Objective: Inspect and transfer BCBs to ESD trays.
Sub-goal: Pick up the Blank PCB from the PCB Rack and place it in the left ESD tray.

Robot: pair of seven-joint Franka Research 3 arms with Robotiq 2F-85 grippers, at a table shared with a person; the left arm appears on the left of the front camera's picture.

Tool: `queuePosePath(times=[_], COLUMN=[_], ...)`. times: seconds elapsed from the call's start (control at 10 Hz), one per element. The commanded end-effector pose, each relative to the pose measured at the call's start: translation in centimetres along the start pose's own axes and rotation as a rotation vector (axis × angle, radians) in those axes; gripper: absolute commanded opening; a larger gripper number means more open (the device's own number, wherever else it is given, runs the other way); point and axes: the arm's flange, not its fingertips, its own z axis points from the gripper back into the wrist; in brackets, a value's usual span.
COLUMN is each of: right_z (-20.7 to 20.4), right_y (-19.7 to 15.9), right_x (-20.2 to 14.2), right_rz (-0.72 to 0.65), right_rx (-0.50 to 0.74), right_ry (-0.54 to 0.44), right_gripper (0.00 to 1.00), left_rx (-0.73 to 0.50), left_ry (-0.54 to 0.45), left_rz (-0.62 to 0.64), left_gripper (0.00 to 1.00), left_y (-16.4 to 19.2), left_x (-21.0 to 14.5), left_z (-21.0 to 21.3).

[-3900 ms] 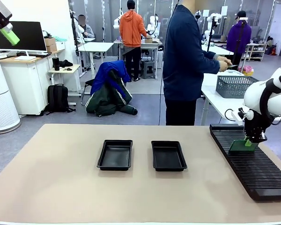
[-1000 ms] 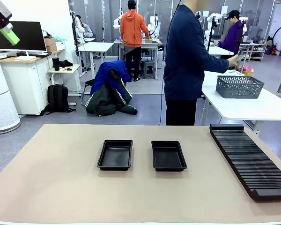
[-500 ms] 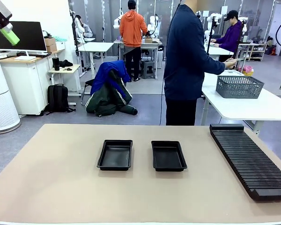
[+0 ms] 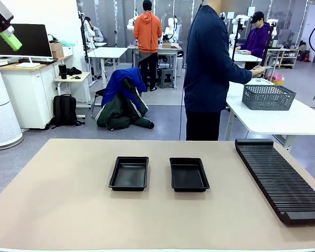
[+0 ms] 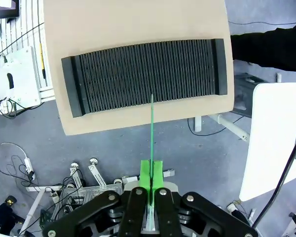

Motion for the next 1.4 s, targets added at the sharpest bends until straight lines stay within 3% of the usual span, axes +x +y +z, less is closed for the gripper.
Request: queuePosePath(times=[0.0, 0.2, 0.7, 1.1, 1.3], right_z=[-0.2, 0.1, 1.0, -1.3, -3.6], right_y=[0.0, -0.3, 1.4, 3.9, 4.7], right_x=[0.1, 0.8, 10.1, 16.7, 19.6], right_rz=[-0.001, -0.053, -0.391, -0.745, -0.855], right_rx=[0.003, 0.009, 0.177, 0.286, 0.36], right_ry=[0.002, -0.037, -0.121, -0.196, -0.295], right_gripper=[0.02, 0.02, 0.02, 0.02, 0.02], left_rx=[0.001, 0.001, 0.001, 0.001, 0.001], left_ry=[-0.005, -0.005, -0.005, -0.005, -0.005], left_rz=[0.002, 0.002, 0.002, 0.002, 0.002], left_gripper=[1.0, 1.0, 1.0, 1.0, 1.0], left_y=[0.1, 0.1, 0.1, 0.1, 0.1], left_x=[0.0, 0.0, 0.0, 0.0, 0.0], left_z=[-0.1, -0.1, -0.1, -0.1, -0.1])
